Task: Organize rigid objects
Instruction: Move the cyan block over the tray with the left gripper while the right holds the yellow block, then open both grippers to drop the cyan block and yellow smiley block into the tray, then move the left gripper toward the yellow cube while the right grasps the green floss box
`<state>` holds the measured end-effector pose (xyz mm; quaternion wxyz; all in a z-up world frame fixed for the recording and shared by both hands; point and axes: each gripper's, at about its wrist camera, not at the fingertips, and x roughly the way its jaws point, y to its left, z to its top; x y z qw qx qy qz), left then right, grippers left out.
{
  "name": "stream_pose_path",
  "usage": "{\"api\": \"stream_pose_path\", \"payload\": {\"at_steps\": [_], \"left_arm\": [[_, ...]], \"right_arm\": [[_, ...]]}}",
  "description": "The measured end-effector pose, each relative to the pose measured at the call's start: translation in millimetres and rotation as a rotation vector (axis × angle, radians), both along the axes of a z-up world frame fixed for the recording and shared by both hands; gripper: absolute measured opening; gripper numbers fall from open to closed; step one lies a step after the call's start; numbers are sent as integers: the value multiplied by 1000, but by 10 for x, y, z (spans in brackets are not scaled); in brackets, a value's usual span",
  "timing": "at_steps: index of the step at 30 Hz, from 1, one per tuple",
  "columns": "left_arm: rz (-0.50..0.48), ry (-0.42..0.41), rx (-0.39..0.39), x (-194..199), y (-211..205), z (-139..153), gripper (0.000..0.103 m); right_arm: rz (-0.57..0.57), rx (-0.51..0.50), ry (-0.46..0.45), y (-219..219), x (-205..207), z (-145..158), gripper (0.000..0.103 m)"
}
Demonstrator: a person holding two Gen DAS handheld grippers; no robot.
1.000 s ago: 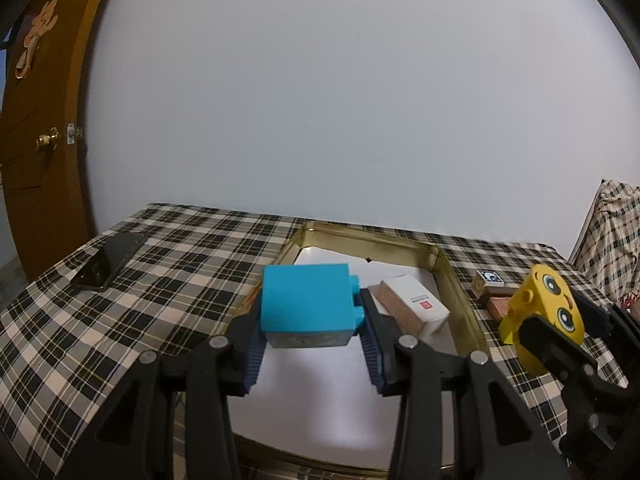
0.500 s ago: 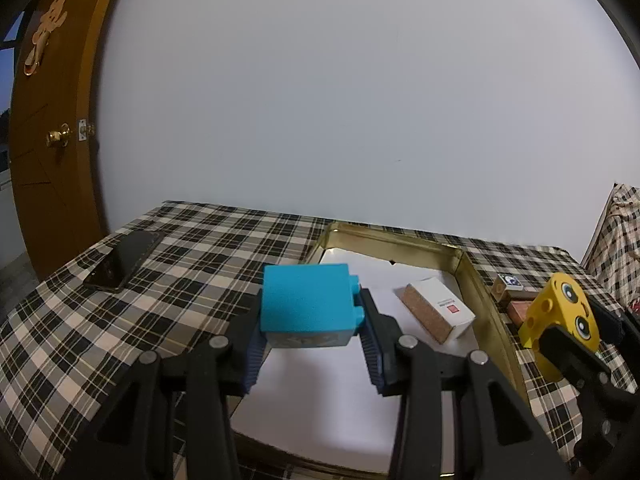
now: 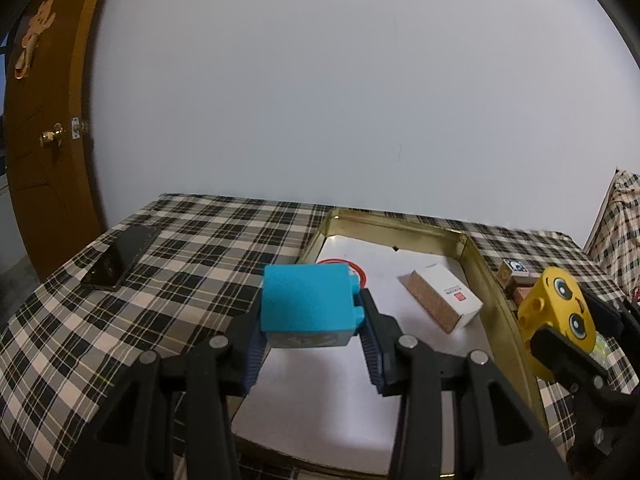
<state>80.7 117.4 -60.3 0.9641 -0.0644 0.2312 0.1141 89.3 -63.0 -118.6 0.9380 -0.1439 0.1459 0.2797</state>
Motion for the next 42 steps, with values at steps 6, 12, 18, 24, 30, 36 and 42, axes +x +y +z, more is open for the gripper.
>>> {"api": "stream_pose_path", "payload": {"at_steps": [6, 12, 18, 24, 30, 36, 42], "left_arm": [[-18, 15, 8, 25, -21, -12, 42], [-54, 77, 3, 183, -21, -65, 41], [-111, 158, 5, 360, -41, -106, 41], [-121, 234, 68, 561, -59, -124, 42], [-87, 234, 72, 557, -20, -150, 57], [-72, 162, 80, 337, -159, -53, 93], [-140, 116, 69, 200, -494, 48, 94]], "right_arm": [[9, -4, 1, 22, -4, -9, 54], [18, -10, 13, 54, 74, -21, 54], [48, -13, 106, 154, 314, -69, 54], [48, -66, 184, 339, 594, -155, 54], [45, -101, 224, 478, 784, -205, 61], [35, -67, 164, 254, 541, -134, 67], [-29, -43, 107, -291, 341, -56, 67]]}}
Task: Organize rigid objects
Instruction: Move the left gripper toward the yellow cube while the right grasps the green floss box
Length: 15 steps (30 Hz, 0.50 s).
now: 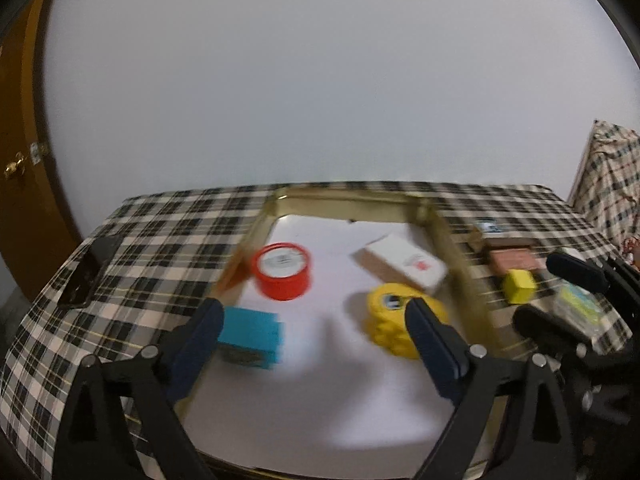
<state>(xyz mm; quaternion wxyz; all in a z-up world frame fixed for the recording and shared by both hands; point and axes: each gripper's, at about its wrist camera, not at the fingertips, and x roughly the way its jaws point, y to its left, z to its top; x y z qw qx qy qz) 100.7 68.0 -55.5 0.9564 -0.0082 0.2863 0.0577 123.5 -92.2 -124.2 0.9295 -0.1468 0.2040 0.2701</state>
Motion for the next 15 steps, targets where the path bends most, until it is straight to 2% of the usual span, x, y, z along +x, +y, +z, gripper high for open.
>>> {"api": "stream_pose_path", "payload": {"at_steps": [5, 9, 10, 15], "left_arm": [[-80, -9, 5, 16, -440, 22, 97], [-120, 14, 25, 84, -779, -35, 99], [-129, 23, 39, 112, -880, -55, 99], [-161, 49, 71, 208, -1137, -108, 100]], "right_arm": [[-140, 1, 12, -691, 64, 15, 67], [-235, 12, 80, -1158, 218, 3, 67], [-251, 3, 120, -1246, 292, -26, 67], [-221, 23, 246, -1435, 434, -112, 67]]}}
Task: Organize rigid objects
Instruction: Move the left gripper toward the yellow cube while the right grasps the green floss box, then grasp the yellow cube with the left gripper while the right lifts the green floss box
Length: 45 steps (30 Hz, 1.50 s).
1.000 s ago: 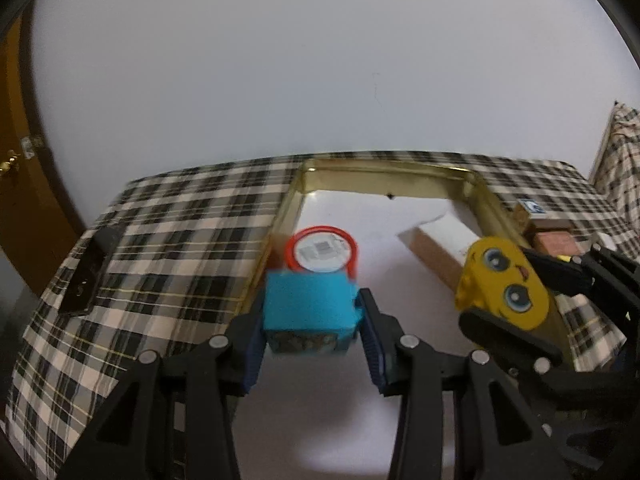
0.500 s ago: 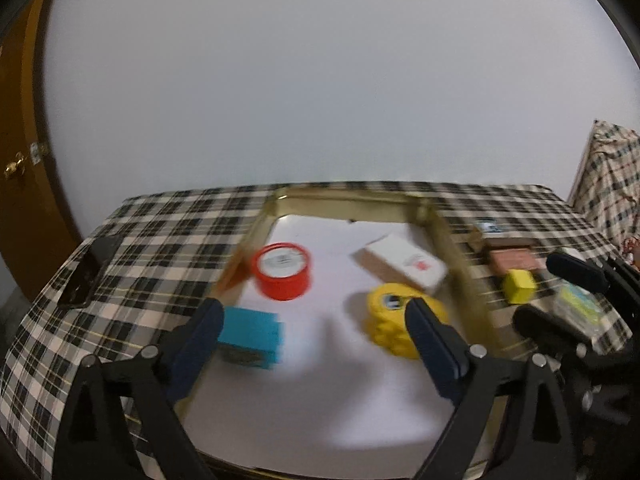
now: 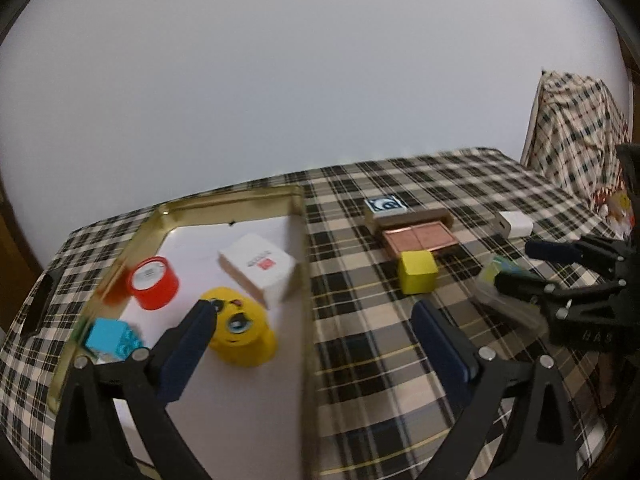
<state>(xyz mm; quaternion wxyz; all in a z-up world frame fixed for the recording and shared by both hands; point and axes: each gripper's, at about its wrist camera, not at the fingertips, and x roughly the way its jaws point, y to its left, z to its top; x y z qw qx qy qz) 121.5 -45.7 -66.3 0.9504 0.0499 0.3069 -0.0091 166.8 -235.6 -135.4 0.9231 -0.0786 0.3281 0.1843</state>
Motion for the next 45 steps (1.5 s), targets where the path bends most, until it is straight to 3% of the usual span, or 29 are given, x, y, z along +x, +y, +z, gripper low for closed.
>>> {"api": "stream_pose_path", "payload": {"at_steps": [9, 11, 13, 17, 23, 28, 33, 37, 38, 39, 45], "left_arm": [[-18, 27, 40, 158, -189, -40, 100], [-27, 35, 45, 196, -241, -53, 100], [-36, 40, 50, 223, -290, -55, 100], [-61, 33, 58, 256, -389, -33, 98], [-96, 60, 55, 400, -546, -71, 80], [-118, 147, 30, 618, -606, -228, 61], [-138, 211, -3, 766, -668, -325, 58], [-144, 235, -17, 862, -708, -362, 49], [-150, 241, -23, 879, -711, -369, 45], [-160, 250, -32, 890, -701, -376, 30], [-177, 234, -42, 822, -693, -348, 28]], "right_arm": [[22, -26, 184, 93, 226, -270, 67], [22, -35, 184, 103, 219, -283, 67], [9, -54, 175, 115, 205, -288, 58], [-40, -33, 142, 17, 173, -244, 57], [-165, 49, 123, -238, 188, -158, 57], [-212, 52, 96, -325, 161, -108, 57], [-217, 25, 85, -291, 162, -101, 57], [-210, 10, 92, -251, 182, -115, 57], [-207, 6, 96, -245, 185, -115, 57], [-205, 3, 97, -242, 186, -116, 57], [-204, 0, 82, -234, 161, -97, 57]]}}
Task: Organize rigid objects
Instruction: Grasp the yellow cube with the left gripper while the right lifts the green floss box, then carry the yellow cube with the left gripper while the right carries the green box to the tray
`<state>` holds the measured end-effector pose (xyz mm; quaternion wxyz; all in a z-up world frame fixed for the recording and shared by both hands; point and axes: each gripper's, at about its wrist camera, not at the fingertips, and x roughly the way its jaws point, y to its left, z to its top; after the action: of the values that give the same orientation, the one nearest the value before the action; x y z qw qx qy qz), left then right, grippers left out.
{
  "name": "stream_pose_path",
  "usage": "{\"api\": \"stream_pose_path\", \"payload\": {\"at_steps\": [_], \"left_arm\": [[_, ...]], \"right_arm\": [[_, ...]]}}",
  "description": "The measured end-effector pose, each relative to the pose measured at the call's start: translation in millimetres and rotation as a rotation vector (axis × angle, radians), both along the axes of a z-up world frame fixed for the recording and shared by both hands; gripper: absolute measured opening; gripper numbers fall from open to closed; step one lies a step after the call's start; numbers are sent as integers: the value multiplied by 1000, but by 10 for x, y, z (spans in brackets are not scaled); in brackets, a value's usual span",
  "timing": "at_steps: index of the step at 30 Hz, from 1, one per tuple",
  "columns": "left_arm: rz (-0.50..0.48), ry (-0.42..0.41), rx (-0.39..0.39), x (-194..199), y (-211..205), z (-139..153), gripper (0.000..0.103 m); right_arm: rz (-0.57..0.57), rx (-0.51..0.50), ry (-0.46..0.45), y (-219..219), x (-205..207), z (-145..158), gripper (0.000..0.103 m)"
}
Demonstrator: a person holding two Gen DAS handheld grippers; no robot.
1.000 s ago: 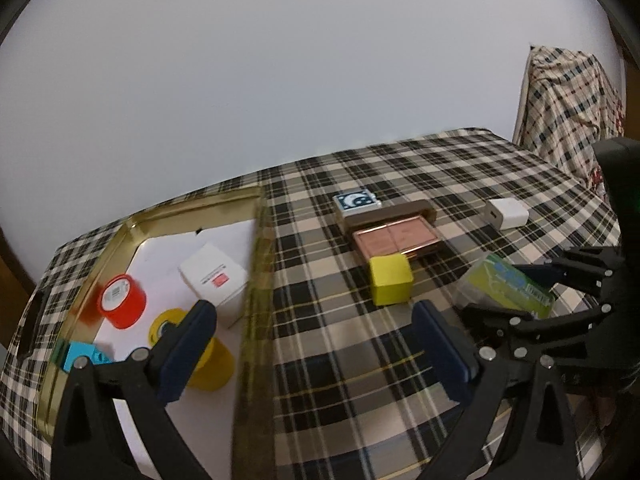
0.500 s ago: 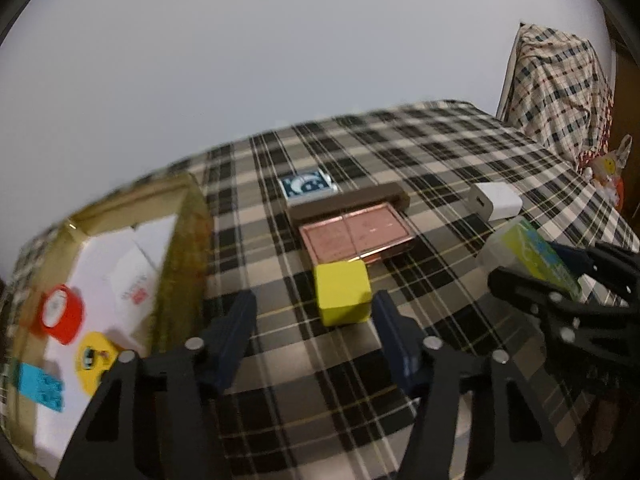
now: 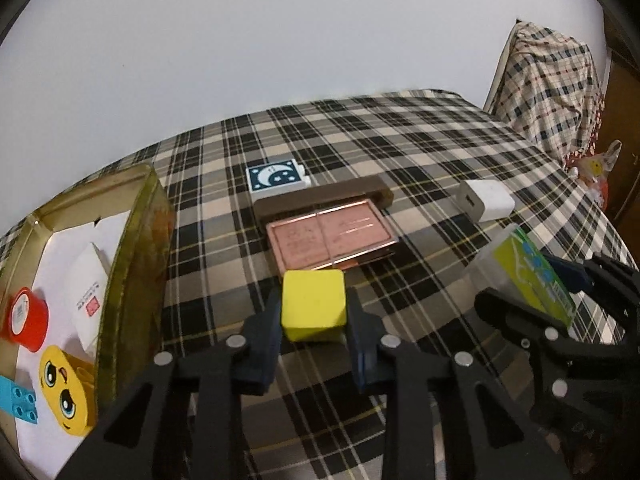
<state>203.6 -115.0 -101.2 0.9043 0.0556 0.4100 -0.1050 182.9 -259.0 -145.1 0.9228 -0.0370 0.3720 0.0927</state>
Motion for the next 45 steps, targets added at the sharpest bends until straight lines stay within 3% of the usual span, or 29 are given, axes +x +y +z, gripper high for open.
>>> {"api": "stream_pose_path", "payload": {"at_steps": [19, 36, 45], "left_arm": [[67, -251, 6, -431, 136, 297, 28], [109, -371, 4, -714, 243, 417, 28], [124, -390, -20, -793, 333, 447, 28]], "right_arm": [[19, 7, -157, 30, -247, 174, 57], [-11, 21, -300, 19, -468, 298, 57], [-24, 33, -369, 12, -575, 351, 57]]}}
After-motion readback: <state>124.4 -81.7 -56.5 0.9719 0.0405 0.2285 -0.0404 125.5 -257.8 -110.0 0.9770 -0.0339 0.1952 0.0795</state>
